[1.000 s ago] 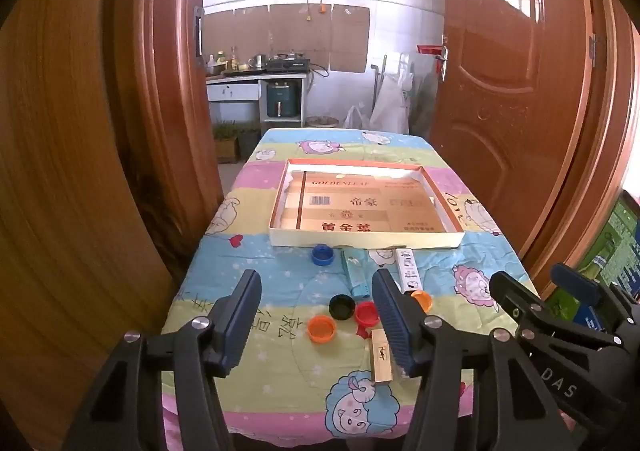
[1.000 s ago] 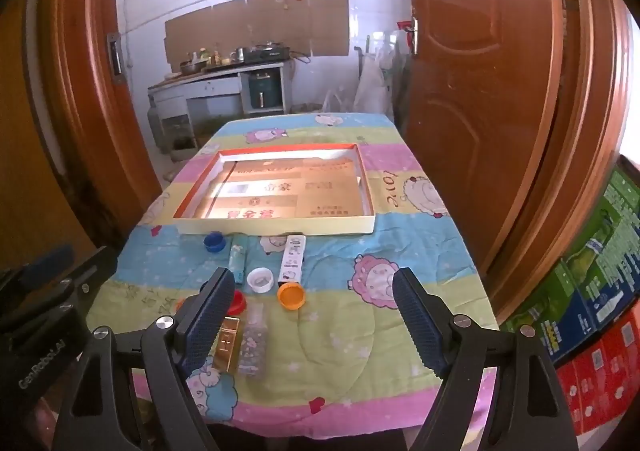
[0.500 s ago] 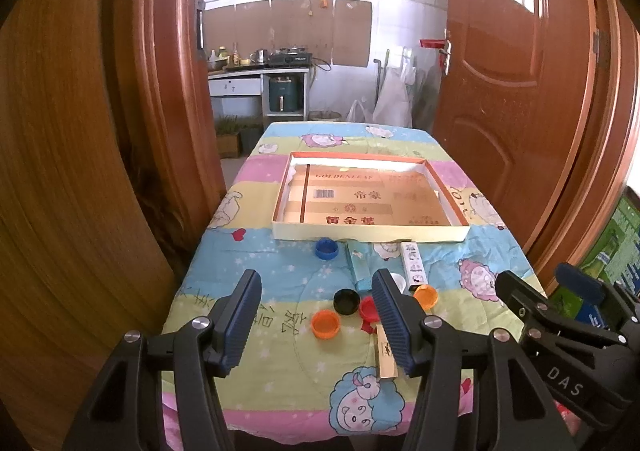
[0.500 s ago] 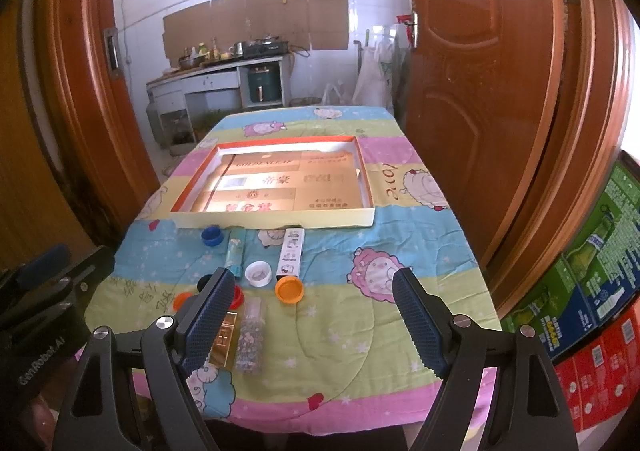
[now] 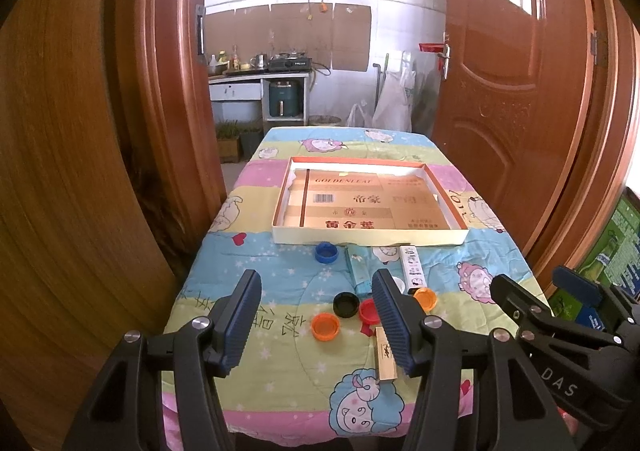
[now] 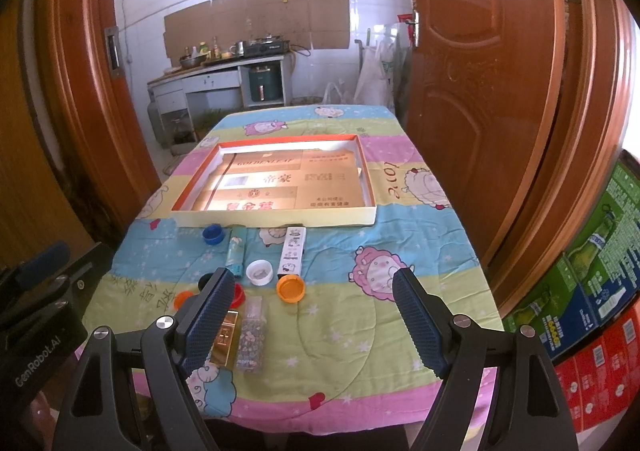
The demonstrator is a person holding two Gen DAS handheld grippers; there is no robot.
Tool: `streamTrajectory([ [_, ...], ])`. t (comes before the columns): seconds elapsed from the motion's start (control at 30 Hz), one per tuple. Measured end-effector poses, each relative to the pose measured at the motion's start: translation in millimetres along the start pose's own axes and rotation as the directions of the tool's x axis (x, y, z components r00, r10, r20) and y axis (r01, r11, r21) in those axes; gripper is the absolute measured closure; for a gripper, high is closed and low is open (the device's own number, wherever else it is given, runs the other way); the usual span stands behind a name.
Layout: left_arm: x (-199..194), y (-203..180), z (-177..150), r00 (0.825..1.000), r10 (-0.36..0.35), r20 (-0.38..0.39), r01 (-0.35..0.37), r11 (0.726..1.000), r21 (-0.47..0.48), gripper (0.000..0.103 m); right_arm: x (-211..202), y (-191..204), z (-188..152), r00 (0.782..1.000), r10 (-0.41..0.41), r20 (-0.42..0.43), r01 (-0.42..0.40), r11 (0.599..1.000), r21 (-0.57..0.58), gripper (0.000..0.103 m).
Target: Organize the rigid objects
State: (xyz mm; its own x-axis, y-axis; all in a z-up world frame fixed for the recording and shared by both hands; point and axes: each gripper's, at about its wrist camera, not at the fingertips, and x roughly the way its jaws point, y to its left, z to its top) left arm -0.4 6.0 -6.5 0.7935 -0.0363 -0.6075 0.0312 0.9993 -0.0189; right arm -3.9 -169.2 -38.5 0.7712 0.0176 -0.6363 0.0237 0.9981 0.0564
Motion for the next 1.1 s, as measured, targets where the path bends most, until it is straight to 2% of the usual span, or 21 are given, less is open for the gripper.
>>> streamTrajectory([
  [0.57, 0, -1, 4, 1.000, 0.003, 0.000, -0.003, 1.000, -0.002, 0.045, 2, 5, 0, 1.000, 0.015, -0.011, -0.015, 1.000, -0.003, 0.021],
  [1.1, 8, 1, 9, 1.000, 0.001, -0.019, -0.001, 1.000, 0.000, 0.045, 8, -8, 6, 0.999, 0.022, -0.028, -0.021, 0.999, 0.035, 0.021],
])
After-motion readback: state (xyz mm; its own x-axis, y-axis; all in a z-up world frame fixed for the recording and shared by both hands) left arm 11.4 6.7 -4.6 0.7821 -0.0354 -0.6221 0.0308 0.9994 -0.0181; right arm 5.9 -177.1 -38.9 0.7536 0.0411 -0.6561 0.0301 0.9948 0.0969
